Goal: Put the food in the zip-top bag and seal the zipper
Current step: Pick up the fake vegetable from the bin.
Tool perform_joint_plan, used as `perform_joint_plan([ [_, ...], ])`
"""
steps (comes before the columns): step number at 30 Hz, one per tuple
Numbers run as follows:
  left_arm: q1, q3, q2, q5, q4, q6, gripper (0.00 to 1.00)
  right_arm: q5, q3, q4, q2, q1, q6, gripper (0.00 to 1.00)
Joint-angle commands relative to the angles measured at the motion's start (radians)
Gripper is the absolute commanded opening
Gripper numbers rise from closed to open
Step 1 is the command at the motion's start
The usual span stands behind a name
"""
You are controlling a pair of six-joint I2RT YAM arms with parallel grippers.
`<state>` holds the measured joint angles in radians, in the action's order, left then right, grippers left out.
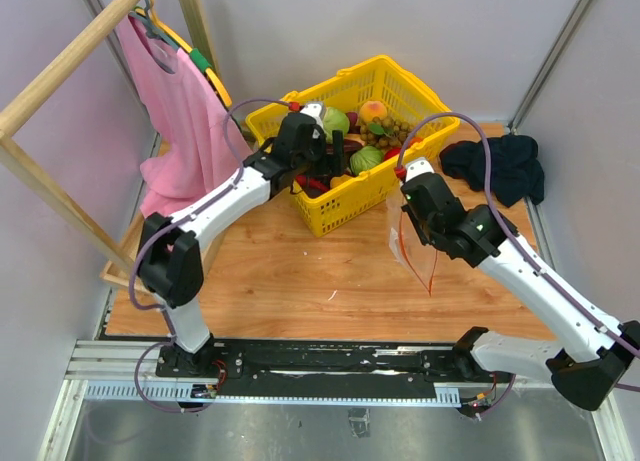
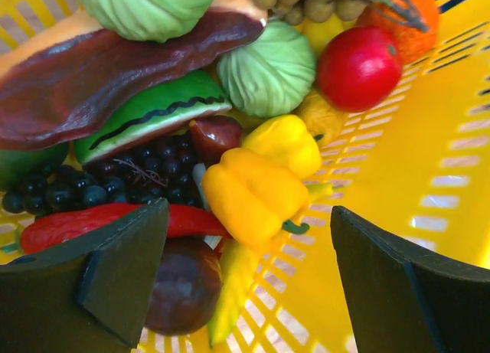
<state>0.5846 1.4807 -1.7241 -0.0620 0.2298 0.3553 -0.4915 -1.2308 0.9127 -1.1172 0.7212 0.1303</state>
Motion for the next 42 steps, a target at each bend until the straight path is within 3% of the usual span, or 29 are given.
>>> perform_joint_plan([
  [1, -0.002, 0.139, -0.115, -0.029, 0.141, 0.062, 0.91, -0.002, -0.005, -0.013, -0.007, 0.009, 0.014, 0.01],
  [9, 0.000, 0.309, -0.295, -0.043, 0.286, 0.292, 0.94, -0.002, 0.012, -0.025, -0.012, 0.009, 0.011, 0.02],
  [11, 0.000, 0.335, -0.324, -0.041, 0.312, 0.318, 0.99, -0.005, 0.017, -0.027, -0.011, 0.009, 0.011, 0.02],
  [27, 0.037, 0.365, -0.467, -0.071, 0.365, 0.296, 0.98, 0.000, 0.045, -0.046, 0.001, 0.008, 0.011, 0.03],
  [37, 0.037, 0.336, -0.393, -0.108, 0.361, 0.248, 0.78, -0.002, 0.047, -0.051, 0.014, 0.009, 0.011, 0.03],
  [42, 0.037, 0.286, -0.319, -0.101, 0.316, 0.234, 0.63, -0.001, 0.044, -0.051, 0.015, 0.009, 0.012, 0.03],
])
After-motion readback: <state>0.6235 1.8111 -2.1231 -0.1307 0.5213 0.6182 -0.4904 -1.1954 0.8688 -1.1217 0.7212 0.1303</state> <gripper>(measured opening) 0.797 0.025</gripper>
